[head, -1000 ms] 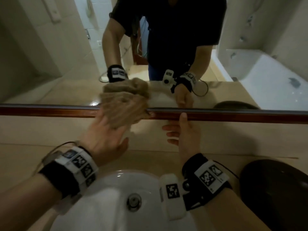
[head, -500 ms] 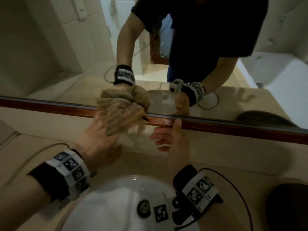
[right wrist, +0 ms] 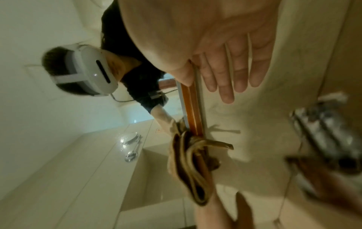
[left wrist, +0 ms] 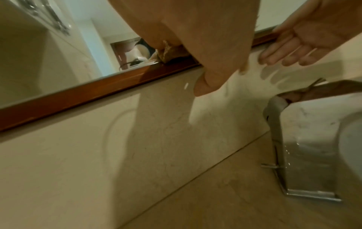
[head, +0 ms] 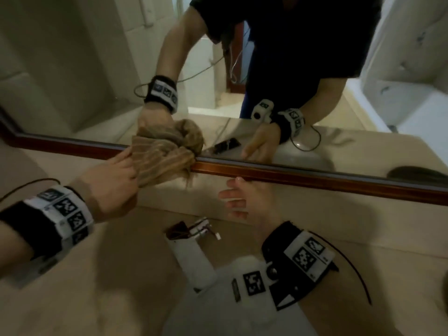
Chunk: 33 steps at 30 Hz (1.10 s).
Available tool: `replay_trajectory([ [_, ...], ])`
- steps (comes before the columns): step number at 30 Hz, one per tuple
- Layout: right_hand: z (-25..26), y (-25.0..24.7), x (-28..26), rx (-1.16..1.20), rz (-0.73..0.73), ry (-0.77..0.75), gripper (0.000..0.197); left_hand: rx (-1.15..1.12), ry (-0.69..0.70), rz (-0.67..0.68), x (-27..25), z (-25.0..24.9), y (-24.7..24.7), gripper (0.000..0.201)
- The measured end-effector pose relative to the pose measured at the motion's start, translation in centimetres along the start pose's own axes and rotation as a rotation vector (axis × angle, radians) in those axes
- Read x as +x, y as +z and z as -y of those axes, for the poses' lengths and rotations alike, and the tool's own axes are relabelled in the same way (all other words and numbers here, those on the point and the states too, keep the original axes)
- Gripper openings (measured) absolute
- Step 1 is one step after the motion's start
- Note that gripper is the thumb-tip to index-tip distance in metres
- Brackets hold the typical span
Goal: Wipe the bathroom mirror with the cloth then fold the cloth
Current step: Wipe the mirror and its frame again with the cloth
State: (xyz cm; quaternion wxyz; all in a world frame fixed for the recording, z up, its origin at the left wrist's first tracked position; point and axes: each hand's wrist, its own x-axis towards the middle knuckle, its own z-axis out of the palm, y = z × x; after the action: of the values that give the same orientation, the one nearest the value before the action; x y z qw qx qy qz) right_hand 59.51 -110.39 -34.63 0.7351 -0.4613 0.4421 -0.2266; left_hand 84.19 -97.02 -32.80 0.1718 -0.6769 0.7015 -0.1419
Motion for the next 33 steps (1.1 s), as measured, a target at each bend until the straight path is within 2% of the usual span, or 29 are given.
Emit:
replay_trajectory([
  [3,0.8,1.4,0.0,0.135,0.056,0.16,0.043,-0.073,0.082,-0.179,1.8,-2.4,-0.7,0.039],
  [4,1.0,2.8,0.1,0.223,0.029,0.185,0.045,-0.148,0.109,-0.281,2.0,-3.0,-0.6,0.045],
  [6,1.3,5.4,-0.1,0.35,0.01,0.201,0.048,-0.251,0.108,-0.32,1.8,-2.8,-0.2,0.069],
  [9,1.3,8.8,-0.1,0.378,-0.008,0.207,0.048,-0.179,0.083,-0.24,-0.3,1.3,2.0,0.069],
  [12,0.8,12.1,0.1,0.301,-0.025,0.218,0.05,-0.032,-0.113,-0.034,-4.7,7.7,5.6,0.055],
  [14,0.5,14.1,0.6,0.291,-0.055,0.208,0.057,-0.052,-0.248,0.069,-7.7,10.6,7.3,0.056],
  [16,0.0,15.6,1.3,0.331,-0.094,0.199,0.065,-0.141,-0.338,0.074,-8.8,10.8,7.2,0.061],
  [18,-0.4,16.5,2.1,0.386,-0.13,0.191,0.072,-0.329,-0.258,-0.085,-7.8,9.0,6.2,0.06],
  [19,-0.7,16.8,2.4,0.409,-0.148,0.181,0.072,-0.357,-0.173,-0.188,-6.6,7.7,5.6,0.048],
  [20,-0.8,16.9,2.5,0.433,-0.159,0.169,0.07,-0.322,-0.079,-0.262,-4.9,6.4,4.8,0.042],
  [21,-0.9,16.9,2.6,0.46,-0.164,0.153,0.063,-0.251,0.017,-0.296,-3.0,5.4,4.6,0.044],
  [23,-1.1,16.7,2.6,0.469,-0.168,0.107,0.044,-0.149,0.163,-0.286,0.1,3.9,4.3,0.053],
  [25,-1.4,16.4,2.8,0.405,-0.205,0.067,0.041,-0.109,0.179,-0.213,0.6,4.1,4.4,0.055],
  [27,-1.7,16.2,3.1,0.371,-0.238,0.048,0.052,-0.12,0.128,-0.168,-0.7,6.0,5.6,0.052],
  [29,-1.9,16.3,3.2,0.368,-0.252,0.071,0.06,-0.144,0.011,-0.193,-2.8,8.4,7.0,0.052],
  [31,-1.8,16.8,3.4,0.405,-0.243,0.099,0.065,-0.209,-0.111,-0.145,-4.9,10.1,8.4,0.052],
  [32,-1.6,17.2,3.5,0.426,-0.239,0.109,0.067,-0.283,-0.227,-0.119,-6.0,10.5,9.0,0.049],
  [33,-1.5,17.7,3.6,0.435,-0.232,0.123,0.068,-0.38,-0.401,-0.081,-7.0,10.9,9.5,0.048],
])
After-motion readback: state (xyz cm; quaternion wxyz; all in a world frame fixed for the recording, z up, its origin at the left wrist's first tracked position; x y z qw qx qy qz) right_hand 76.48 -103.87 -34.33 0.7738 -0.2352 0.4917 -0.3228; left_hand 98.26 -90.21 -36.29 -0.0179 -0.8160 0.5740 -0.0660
